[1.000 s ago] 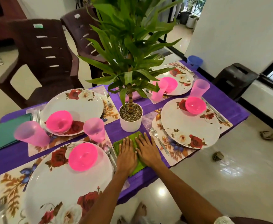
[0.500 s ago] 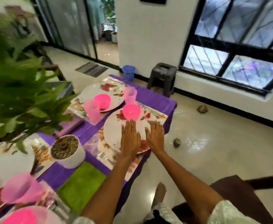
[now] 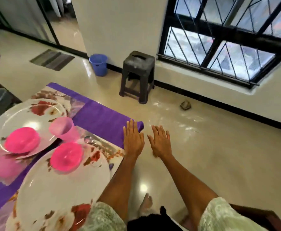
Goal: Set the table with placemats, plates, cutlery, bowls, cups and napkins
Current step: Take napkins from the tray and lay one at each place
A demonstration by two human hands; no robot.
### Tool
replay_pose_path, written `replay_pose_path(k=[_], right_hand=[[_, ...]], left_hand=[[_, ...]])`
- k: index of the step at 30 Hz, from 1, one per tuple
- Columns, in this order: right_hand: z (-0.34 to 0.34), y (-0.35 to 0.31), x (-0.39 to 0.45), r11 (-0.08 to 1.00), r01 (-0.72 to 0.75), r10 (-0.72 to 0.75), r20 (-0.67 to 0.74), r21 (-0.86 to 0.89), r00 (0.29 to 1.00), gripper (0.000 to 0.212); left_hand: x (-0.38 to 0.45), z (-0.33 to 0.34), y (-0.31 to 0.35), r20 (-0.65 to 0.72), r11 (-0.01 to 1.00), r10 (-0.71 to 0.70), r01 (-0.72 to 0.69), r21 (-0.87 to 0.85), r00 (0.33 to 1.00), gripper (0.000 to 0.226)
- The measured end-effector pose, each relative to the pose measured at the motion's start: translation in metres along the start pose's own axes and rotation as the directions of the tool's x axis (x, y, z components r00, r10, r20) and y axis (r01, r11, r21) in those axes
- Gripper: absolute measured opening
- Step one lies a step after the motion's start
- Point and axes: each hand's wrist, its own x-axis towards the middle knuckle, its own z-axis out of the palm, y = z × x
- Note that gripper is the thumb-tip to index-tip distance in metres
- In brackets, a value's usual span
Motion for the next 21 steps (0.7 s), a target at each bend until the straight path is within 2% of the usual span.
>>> replay_pose_path(k=[2,4,6,8,13,15,16,19,21], right_hand=[[-0.006,0.009,0.032,1.0,0.017,-0.016,0.022,-0.017,1.0,0.064],[-0.009,0.012,0.068,0.999,0.046,-0.044,0.061,-0.029,0.997,0.073],[-0.01,0.012,0.098,0.996,0.084,-0.08,0.094,-0.032,0.992,0.07],[-0.009,0.012,0.134,0.992,0.123,-0.118,0.136,-0.023,0.984,0.076],[-0.014,0.019,0.21,0.972,0.219,-0.199,0.202,-0.086,0.959,0.087],[-0.019,0.021,0.234,0.968,0.232,-0.207,0.219,-0.098,0.953,0.092],[-0.022,0.021,0.243,0.969,0.226,-0.201,0.223,-0.094,0.954,0.089],[-0.031,0.019,0.279,0.975,0.208,-0.183,0.258,-0.075,0.949,0.062],[-0.034,0.02,0.304,0.967,0.239,-0.208,0.279,-0.084,0.937,0.057]], left_hand=[[0.029,0.004,0.008,0.038,0.999,-0.007,0.005,0.045,0.999,0.057],[0.062,0.013,0.011,0.018,0.996,-0.046,0.044,0.075,0.999,0.059],[0.089,0.019,0.012,0.025,0.991,-0.069,0.066,0.114,0.997,0.059],[0.123,0.027,0.011,0.051,0.985,-0.104,0.096,0.142,0.993,0.06],[0.198,0.031,0.008,0.083,0.965,-0.259,0.254,0.063,0.962,0.063],[0.219,0.027,0.01,0.062,0.957,-0.282,0.275,0.095,0.958,0.063],[0.228,0.024,0.009,0.054,0.953,-0.288,0.281,0.11,0.956,0.063],[0.26,0.016,0.006,0.055,0.935,-0.352,0.348,0.072,0.935,0.063],[0.279,0.012,0.005,0.036,0.924,-0.382,0.381,0.046,0.923,0.063]])
